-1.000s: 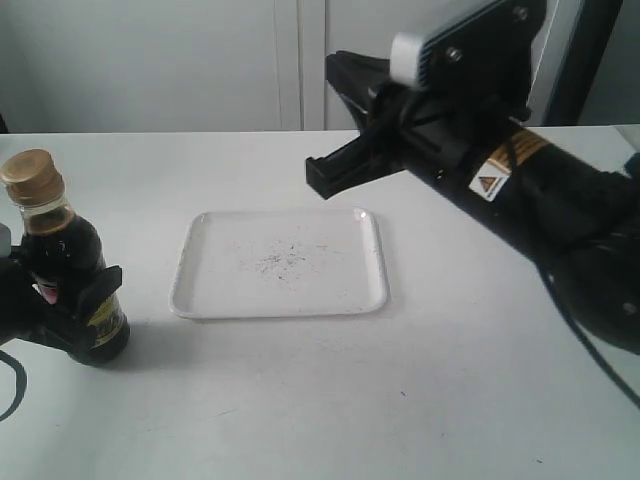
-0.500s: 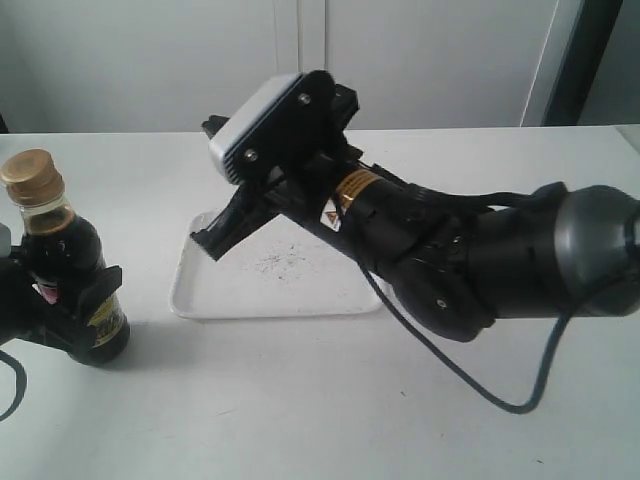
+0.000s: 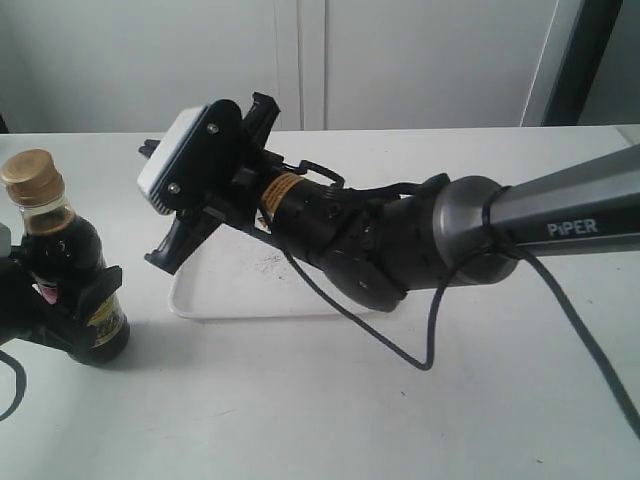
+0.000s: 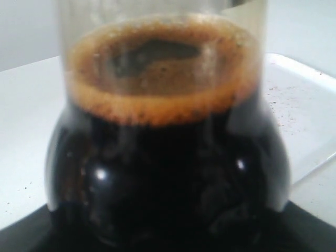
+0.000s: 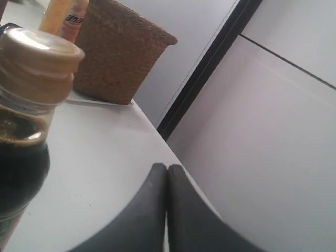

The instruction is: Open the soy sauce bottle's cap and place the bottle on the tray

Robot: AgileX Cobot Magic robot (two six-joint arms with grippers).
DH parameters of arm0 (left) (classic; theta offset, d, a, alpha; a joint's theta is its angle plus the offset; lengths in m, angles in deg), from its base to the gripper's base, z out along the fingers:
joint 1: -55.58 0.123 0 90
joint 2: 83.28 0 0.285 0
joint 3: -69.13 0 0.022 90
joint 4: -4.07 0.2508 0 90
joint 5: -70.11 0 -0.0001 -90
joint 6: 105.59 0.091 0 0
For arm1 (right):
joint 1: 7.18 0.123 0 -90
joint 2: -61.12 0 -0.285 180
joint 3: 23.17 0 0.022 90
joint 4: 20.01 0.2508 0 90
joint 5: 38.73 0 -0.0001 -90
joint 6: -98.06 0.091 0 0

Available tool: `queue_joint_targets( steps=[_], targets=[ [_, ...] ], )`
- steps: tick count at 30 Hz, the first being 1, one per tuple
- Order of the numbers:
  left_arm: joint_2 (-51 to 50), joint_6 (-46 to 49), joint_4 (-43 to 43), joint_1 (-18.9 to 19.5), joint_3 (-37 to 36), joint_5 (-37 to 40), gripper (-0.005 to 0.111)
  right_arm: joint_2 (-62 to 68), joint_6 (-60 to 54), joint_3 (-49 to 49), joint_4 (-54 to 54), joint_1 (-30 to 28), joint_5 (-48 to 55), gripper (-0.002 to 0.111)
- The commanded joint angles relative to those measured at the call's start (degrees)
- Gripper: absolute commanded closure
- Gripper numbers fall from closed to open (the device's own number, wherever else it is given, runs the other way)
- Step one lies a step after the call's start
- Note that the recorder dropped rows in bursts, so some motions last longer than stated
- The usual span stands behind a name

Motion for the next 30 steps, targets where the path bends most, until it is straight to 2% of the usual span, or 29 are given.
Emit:
queue_joint_targets(
  steps=[1,16,30],
  targets=[
    [0.1,-0.1,0.7,0.0,-0.4,0.3,0.107,2.3,0.0,3.7,-1.3,1.4,0.6,0.108],
    [0.1,-0.4,1.2,0.0,-0.4,0.3,0.107,9.1,1.3,13.0,-8.7,2.0,1.7,0.108],
    [0.1,-0.4,1.2,0.0,-0.4,0.3,0.107,9.2,1.6,15.3,-15.0,2.7,0.1,0.108]
  ],
)
